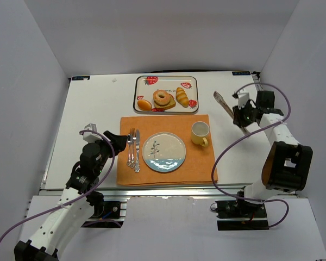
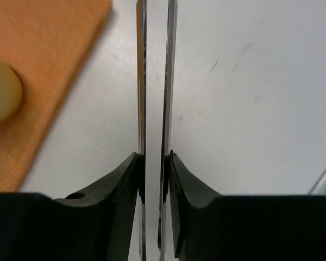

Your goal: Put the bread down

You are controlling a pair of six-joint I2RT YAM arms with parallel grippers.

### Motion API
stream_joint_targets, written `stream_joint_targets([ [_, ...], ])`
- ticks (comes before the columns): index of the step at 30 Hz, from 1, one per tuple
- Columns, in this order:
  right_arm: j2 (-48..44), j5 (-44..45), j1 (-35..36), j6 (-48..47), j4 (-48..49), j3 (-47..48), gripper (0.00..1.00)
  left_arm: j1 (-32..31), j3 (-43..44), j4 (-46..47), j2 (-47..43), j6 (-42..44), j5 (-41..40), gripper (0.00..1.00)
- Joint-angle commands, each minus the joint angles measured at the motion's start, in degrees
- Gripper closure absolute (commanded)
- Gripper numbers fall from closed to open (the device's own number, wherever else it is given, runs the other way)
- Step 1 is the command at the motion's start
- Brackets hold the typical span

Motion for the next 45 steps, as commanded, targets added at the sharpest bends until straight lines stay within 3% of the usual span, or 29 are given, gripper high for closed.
stream_joint_targets([
  [1, -2.99, -4.30, 4.49, -3.00, -2.94, 8.45, 0.67, 0.16, -0.10, 1.39, -0.01, -0.68, -0.14, 0.22],
  [10, 0.41, 0.88, 20.92, -4.24, -3.04, 18.01, 0.63, 0.16, 0.86, -0.19, -1.15, -0.85, -0.76, 0.22],
  [22, 7.54, 7.03, 33.94, -11.43, -1.46, 23.49, 0.64, 0.16, 1.04, -0.36, -1.07, -0.95, -1.02, 0.22],
  [31, 13.70, 12.93, 37.12, -13.55, 0.83, 28.50, 0.63, 0.16, 0.86, -0.54, -1.15, -1.03, -1.46, 0.22],
  [45, 13.88, 14.60, 38.44, -15.31, 4.96, 27.53, 0.57, 0.16, 0.60, 0.07, -0.54, -0.95, -1.29, 0.22],
])
